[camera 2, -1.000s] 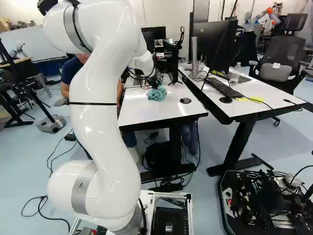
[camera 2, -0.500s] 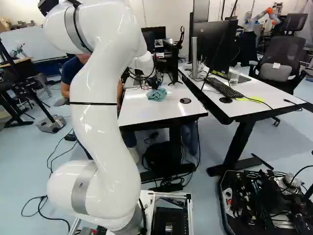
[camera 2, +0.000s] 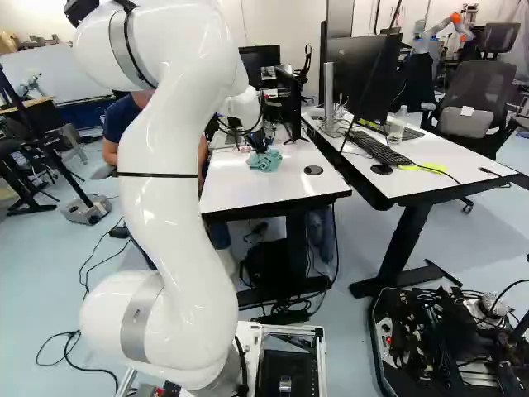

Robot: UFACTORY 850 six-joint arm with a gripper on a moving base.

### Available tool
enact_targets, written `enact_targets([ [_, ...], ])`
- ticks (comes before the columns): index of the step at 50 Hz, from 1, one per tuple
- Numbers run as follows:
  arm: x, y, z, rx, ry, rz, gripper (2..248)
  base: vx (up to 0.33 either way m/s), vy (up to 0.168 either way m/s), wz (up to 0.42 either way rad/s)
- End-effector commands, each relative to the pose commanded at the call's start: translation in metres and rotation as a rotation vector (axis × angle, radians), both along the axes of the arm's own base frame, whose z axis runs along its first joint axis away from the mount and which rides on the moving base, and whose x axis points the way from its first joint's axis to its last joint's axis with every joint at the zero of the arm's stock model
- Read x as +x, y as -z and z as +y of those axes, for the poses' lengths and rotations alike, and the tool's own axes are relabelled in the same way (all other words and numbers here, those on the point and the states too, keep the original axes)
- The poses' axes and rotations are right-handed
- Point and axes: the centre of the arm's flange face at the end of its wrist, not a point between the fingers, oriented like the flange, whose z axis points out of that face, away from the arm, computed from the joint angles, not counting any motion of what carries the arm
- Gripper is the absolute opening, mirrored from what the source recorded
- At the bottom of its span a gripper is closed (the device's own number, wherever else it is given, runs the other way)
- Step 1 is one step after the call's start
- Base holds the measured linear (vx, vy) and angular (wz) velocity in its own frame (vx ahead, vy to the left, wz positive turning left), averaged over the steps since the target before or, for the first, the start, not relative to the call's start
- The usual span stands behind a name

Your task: Clean the table with the green towel

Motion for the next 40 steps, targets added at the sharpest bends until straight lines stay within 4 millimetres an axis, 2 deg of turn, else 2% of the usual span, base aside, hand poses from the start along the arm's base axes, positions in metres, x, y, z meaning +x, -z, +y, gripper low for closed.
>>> enact_targets([
  [13,0.006,0.001,0.000,0.000,0.000,-0.005,22,0.000,0.000,0.000],
  [40,0.052,0.006,0.005,-0.002,-0.009,-0.048,22,0.000,0.000,0.000],
])
